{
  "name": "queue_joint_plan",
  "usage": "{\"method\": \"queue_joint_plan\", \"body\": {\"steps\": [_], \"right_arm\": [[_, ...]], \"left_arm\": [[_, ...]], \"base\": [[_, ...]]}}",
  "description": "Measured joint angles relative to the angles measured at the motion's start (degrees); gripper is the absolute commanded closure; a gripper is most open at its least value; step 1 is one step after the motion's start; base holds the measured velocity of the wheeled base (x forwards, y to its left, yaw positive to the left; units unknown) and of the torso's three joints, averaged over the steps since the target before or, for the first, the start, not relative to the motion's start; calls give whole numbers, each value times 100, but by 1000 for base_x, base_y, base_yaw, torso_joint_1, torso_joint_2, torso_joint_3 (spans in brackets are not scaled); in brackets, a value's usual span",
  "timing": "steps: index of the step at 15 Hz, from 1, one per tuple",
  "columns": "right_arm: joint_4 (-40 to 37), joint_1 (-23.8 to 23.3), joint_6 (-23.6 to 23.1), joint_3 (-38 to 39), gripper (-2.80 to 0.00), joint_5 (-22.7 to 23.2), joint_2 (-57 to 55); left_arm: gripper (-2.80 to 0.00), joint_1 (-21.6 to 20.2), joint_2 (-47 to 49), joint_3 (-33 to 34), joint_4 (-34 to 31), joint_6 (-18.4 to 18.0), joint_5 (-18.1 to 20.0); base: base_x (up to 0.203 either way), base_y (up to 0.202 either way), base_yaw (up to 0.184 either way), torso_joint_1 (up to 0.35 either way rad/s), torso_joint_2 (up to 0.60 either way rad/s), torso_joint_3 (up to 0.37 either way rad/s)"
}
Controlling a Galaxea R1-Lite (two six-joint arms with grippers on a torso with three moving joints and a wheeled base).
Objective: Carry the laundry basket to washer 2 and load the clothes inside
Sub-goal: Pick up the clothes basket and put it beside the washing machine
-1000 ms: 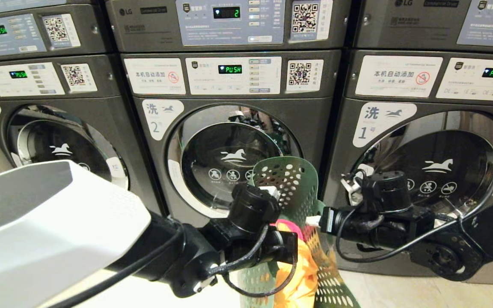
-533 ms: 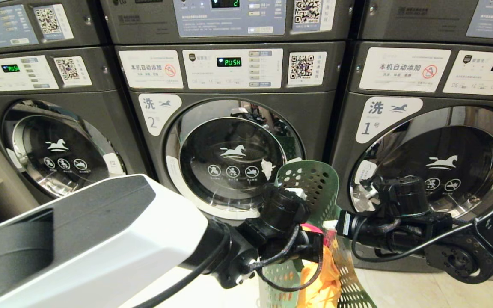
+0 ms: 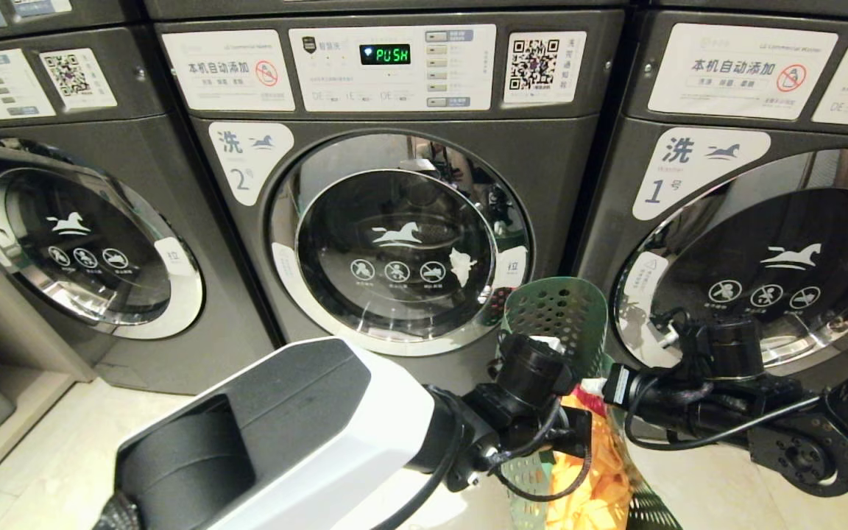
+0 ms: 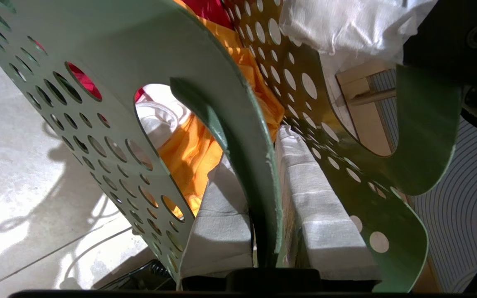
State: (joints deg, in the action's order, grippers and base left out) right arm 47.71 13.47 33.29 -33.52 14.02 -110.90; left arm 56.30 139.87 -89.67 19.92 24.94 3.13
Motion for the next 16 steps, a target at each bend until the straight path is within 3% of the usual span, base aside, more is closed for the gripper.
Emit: {"method": "queue_joint_plan", "body": {"steps": [10, 16], "right_arm": [[125, -442, -20, 313, 0, 17, -279], [658, -513, -13, 464, 0, -16, -592]], "left_arm": [[0, 294, 978, -1537, -729, 28, 0], [0, 399, 1287, -1871, -891, 44, -7]], "base": [[0, 0, 0, 6, 3, -199], [0, 0, 0, 2, 1, -198]]}}
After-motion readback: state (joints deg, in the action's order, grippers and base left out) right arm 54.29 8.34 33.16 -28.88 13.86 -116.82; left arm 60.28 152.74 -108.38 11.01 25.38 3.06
